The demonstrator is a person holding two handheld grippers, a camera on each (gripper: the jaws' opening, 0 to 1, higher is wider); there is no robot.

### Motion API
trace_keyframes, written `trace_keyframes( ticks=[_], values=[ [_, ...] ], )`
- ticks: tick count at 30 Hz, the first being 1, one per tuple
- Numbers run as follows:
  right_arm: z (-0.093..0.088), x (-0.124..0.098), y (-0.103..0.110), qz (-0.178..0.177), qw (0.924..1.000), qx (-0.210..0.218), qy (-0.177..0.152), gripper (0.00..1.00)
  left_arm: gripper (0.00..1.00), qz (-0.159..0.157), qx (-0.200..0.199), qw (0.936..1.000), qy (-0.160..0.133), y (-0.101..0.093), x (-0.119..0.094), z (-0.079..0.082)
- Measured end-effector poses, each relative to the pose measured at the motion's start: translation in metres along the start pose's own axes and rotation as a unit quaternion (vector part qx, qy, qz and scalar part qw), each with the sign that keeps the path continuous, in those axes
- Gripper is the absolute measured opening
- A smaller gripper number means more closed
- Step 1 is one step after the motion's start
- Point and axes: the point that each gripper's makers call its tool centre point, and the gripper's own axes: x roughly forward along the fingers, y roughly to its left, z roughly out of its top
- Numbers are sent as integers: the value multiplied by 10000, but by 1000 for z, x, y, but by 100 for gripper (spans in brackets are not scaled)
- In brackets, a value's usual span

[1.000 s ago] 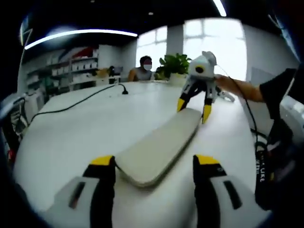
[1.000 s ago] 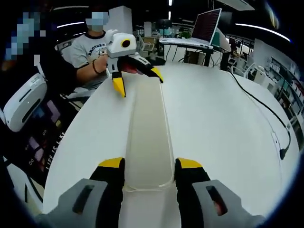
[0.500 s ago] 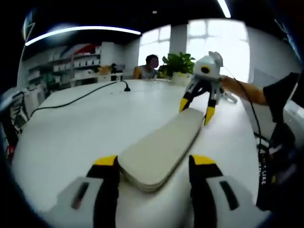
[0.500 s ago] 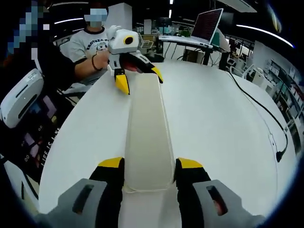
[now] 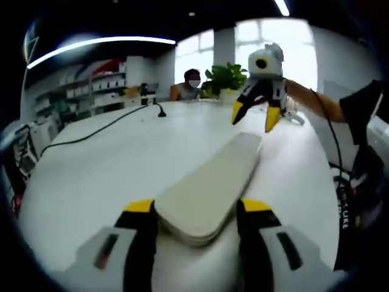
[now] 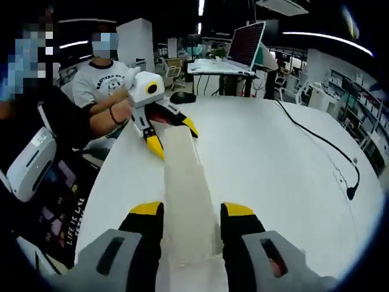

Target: Arrange the utensils inside the cutlery case until each visible utensil rests in its matching compartment.

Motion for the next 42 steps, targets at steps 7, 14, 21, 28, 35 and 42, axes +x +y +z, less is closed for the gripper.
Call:
trace_keyframes(
  ticks=[7, 14, 21, 28, 35, 42],
  values=[
    [39, 30, 16, 93, 9984, -546, -69, 35, 56, 158, 205, 9995, -180, 0, 1, 6],
    [62, 62, 20, 27, 9961, -875, 95, 29, 54, 105, 104, 9996, -224, 0, -1, 7],
    [66, 97, 23, 142, 9916, -1113, 646, 22, 53, 77, 113, 9997, -216, -1, -2, 3],
    [67, 120, 29, 265, 9852, -1092, 1295, 21, 53, 40, 30, 9996, -265, -3, -1, 2],
    [67, 127, 26, 217, 9777, -1239, 1684, 19, 52, 37, 134, 9997, -195, -4, -2, -3],
    [69, 129, 27, 332, 9711, -1417, 1891, 19, 52, 9, 144, 9998, -161, -5, -1, -4]
  ],
)
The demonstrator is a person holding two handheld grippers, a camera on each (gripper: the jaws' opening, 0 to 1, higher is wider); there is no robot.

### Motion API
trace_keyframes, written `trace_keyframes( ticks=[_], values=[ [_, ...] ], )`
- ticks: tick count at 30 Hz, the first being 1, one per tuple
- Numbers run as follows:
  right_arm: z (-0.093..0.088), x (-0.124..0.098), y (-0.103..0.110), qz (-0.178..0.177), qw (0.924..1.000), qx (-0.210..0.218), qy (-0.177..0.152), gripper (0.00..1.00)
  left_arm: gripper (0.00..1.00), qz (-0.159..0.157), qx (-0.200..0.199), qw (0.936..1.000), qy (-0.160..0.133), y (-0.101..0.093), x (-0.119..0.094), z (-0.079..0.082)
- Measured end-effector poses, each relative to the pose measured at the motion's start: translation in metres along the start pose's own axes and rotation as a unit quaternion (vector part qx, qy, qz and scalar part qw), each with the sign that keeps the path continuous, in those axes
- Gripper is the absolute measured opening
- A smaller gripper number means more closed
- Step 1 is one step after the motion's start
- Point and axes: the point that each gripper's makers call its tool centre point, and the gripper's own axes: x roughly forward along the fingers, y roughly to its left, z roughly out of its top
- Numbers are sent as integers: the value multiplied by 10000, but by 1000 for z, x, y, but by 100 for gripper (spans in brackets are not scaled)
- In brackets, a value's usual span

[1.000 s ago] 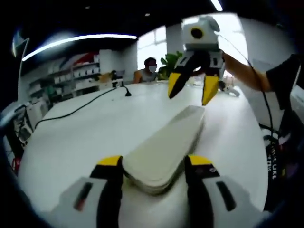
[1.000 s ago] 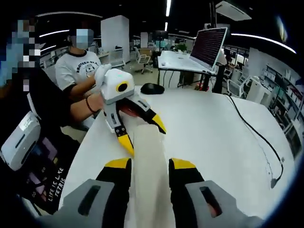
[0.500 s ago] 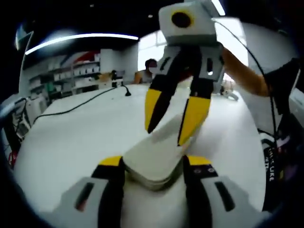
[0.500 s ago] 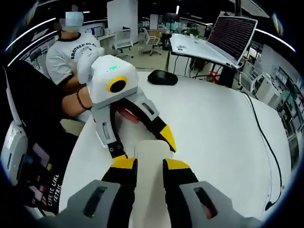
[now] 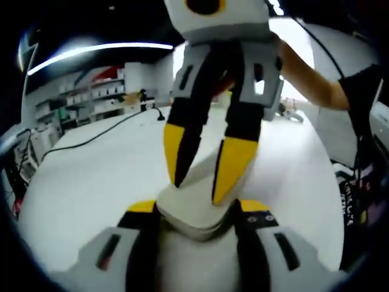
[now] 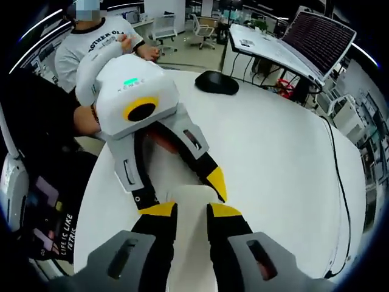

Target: Arrange the utensils inside the cutlery case until each visible utensil rests in its matching compartment.

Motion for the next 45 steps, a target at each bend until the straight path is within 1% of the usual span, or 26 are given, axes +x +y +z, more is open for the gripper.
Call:
trace_keyframes(
  ticks=[2, 6, 11, 16, 20, 21, 22, 23, 24, 25, 30, 31, 32, 33, 34, 35, 37, 40, 45],
  values=[
    [1, 0, 0, 18, 10000, -26, 90, 19, 52, -10, -14, 10000, -3, 0, 0, 0],
    [1, 2, 4, 151, 9995, -53, 286, 16, 52, -21, -35, 10000, -3, 0, 0, 0],
    [0, 3, 5, 145, 9984, -55, 542, 16, 52, -40, -71, 10000, -30, -1, 0, -1],
    [0, 3, 5, 200, 9960, -195, 847, 16, 52, -50, -96, 9999, -43, -2, 0, -1],
    [0, 4, 4, 283, 9947, -228, 965, 16, 51, -40, -55, 10000, -20, -1, 0, -1],
    [1, 5, 3, 287, 9946, -243, 963, 13, 52, -37, -55, 10000, -20, -1, 0, -1],
    [3, 9, 1, 435, 9897, -897, 1026, 12, 52, -45, -48, 10000, -25, 0, 0, -1],
    [1, 8, 1, 234, 9920, -483, 1144, 12, 52, -45, -70, 10000, -31, 0, 0, -1],
    [1, 7, -2, 231, 9902, -705, 1183, 12, 52, -41, -65, 10000, -37, 0, 1, -1],
    [0, 7, -1, 221, 9908, -580, 1200, 12, 52, -40, -66, 10000, -40, 0, 1, -1],
    [-2, 7, -6, 299, 9907, -428, 1255, 12, 52, -60, -59, 9999, -60, 1, 2, -1],
    [-2, 7, -7, 313, 9899, -425, 1314, 11, 52, -66, -59, 9999, -69, 1, 2, -1],
    [-6, 11, -1, 493, 9870, -440, 1465, 11, 52, -68, -62, 9999, -91, 2, 3, 0],
    [-8, 8, -3, 362, 9862, -244, 1597, 11, 53, -80, -55, 9999, -110, 1, 5, 0],
    [-5, 10, -3, 425, 9863, -333, 1557, 11, 53, -74, -57, 9999, -111, 1, 5, 1],
    [-6, 10, -3, 425, 9856, -395, 1588, 11, 53, -69, -50, 9999, -117, 2, 5, 1],
    [-7, 12, -3, 406, 9848, -407, 1641, 11, 52, -80, -57, 9999, -131, 2, 4, 1],
    [-7, 13, -5, 476, 9832, -382, 1719, 12, 53, -87, -54, 9998, -144, 2, 5, 1],
    [-7, 12, -5, 471, 9764, -611, 2018, 12, 53, -90, -44, 9998, -178, 2, 5, 2]
  ],
)
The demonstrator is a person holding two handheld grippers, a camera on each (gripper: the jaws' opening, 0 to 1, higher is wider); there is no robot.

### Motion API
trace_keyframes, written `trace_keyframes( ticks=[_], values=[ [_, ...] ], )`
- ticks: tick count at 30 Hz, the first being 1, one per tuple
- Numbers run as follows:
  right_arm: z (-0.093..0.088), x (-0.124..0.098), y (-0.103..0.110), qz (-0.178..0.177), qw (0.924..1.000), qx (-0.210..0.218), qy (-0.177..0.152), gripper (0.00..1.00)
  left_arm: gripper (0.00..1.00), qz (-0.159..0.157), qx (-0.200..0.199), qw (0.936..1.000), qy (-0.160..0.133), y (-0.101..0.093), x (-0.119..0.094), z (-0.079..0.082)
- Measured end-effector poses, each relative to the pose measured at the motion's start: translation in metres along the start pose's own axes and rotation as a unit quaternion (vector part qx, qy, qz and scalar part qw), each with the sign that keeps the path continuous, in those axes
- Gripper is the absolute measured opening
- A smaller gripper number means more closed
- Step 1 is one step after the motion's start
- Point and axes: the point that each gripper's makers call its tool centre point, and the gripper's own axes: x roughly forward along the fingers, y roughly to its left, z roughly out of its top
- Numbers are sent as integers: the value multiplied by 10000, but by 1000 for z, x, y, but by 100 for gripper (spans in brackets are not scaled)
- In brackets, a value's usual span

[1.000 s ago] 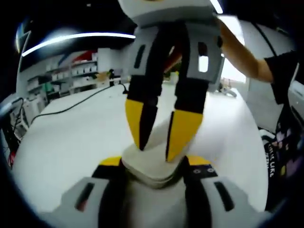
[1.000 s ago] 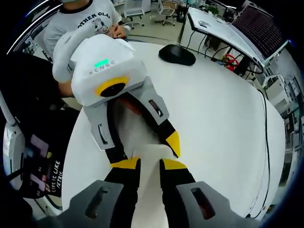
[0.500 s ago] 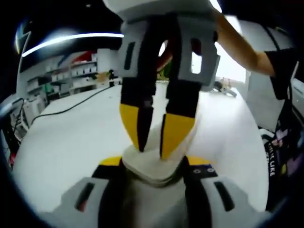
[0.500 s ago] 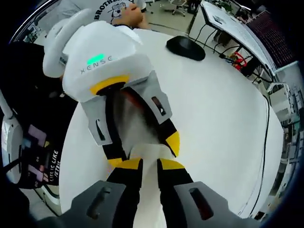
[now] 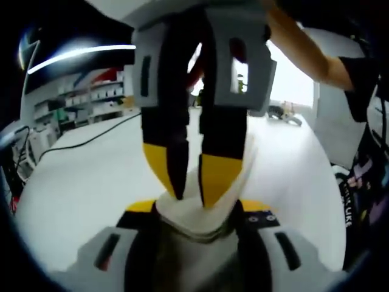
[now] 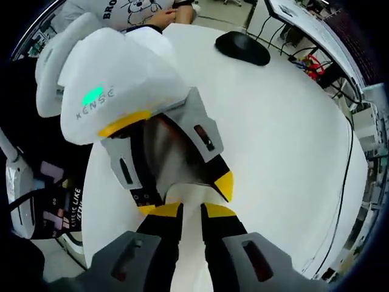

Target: Arrange the utensils inside the cutlery case until each visible utensil rests in its matching compartment.

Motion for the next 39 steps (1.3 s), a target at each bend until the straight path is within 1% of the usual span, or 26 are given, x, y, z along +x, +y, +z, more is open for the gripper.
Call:
trace_keyframes(
  ticks=[3, 5, 7, 9, 10, 11, 15, 17, 20, 21, 24, 27, 30, 31, 32, 33, 36, 39],
  values=[
    [0, -1, -1, 32, 10000, 18, 32, 12, 53, 7, 21, 10000, -2, 0, -1, 0],
    [-1, -2, -1, 49, 9999, -111, -7, 12, 53, 9, 34, 10000, -3, -1, -1, 0],
    [-1, -3, -2, 41, 10000, 2, -29, 12, 53, 9, 35, 10000, -5, -1, -1, 1],
    [-1, -3, -2, 32, 9999, -104, -33, 12, 53, 21, 64, 10000, -21, -1, -1, 1],
    [-2, -4, -2, 25, 9999, -101, -74, 11, 53, 28, 77, 10000, -32, -1, -1, 1],
    [-1, -4, -2, 8, 9999, -12, -147, 11, 54, 30, 88, 9999, -44, -1, -1, 1],
    [-1, -6, -2, -36, 9991, 24, -419, 11, 54, 32, 75, 9999, -72, -1, -1, 1],
    [-1, -8, -2, -86, 9979, 116, -627, 12, 54, 25, 58, 9999, -85, 0, -1, 1],
    [-16, -9, 1, -56, 9988, 138, -465, 19, 55, 28, 41, 9999, -103, 1, -1, 1],
    [-21, -11, 1, -94, 9989, 171, -417, 20, 55, 27, 50, 9999, -109, 1, -1, 1],
    [-37, -21, -2, -229, 9986, 253, -405, 20, 55, 22, 47, 9999, -117, 1, -1, 1],
    [-53, -31, -1, -249, 9981, 391, -412, 20, 55, 25, 51, 9999, -122, 1, 0, 1],
    [-69, -39, 0, -398, 9974, 353, -478, 20, 55, 34, 54, 9999, -131, 2, 0, 1],
    [-71, -41, -3, -528, 9963, 320, -591, 22, 56, 52, 42, 9999, -132, 3, 0, 1],
    [-75, -43, -3, -617, 9960, 189, -625, 21, 57, 91, 40, 9999, -137, 4, 0, 1],
    [-81, -43, 0, -606, 9964, 193, -561, 20, 57, 107, 50, 9998, -142, 5, 0, 1],
    [-94, -46, 2, -665, 9961, 171, -545, 20, 56, 76, 87, 9998, -154, 4, 0, 1],
    [-111, -49, 6, -684, 9961, 263, -494, 20, 56, 83, 79, 9998, -156, 4, -1, 1]
  ],
)
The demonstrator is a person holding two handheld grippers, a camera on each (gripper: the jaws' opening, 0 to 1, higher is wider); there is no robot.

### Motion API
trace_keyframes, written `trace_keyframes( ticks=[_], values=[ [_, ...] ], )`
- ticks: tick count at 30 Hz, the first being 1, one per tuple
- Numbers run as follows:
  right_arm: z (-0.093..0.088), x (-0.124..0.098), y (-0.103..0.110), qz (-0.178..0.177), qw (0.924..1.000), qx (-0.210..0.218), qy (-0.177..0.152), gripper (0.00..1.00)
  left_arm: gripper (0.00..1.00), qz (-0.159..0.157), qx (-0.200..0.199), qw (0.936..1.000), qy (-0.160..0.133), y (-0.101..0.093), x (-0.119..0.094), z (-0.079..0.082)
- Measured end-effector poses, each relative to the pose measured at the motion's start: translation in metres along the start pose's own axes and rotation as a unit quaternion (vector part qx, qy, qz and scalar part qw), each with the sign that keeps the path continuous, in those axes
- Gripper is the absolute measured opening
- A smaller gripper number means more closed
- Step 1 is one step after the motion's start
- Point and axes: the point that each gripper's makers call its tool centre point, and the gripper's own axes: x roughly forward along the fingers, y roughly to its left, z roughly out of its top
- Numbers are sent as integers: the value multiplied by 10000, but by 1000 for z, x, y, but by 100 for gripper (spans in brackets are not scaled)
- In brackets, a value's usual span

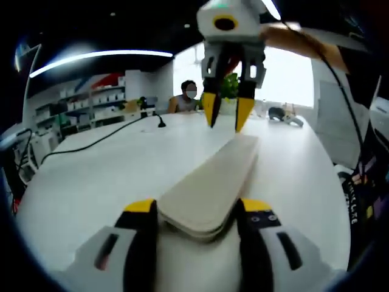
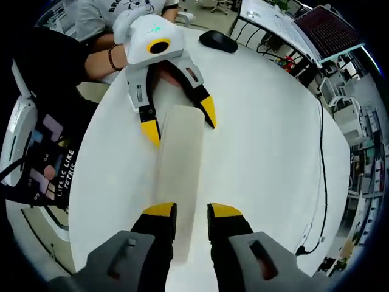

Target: Arrange the utensils inside the cutlery case until each visible utensil rests in its matching compartment.

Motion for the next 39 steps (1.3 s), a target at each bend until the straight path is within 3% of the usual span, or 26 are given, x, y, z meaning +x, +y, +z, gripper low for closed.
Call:
trace_keyframes(
  ticks=[4, 13, 30, 39],
  values=[
    [-28, -4, 5, 21, 9997, 227, 126, 20, 56, -3, -27, 10000, 0, 1, 0, -1],
    [-70, 2, 28, 186, 9976, 564, 355, 20, 56, 57, -26, 10000, -3, 4, 0, -1],
    [-81, 20, 45, 499, 9947, 766, 473, 18, 54, 51, -74, 10000, -2, 5, 0, -2],
    [-82, 22, 45, 648, 9906, 762, 928, 18, 54, 47, -86, 10000, 3, 3, 0, -2]
  ],
)
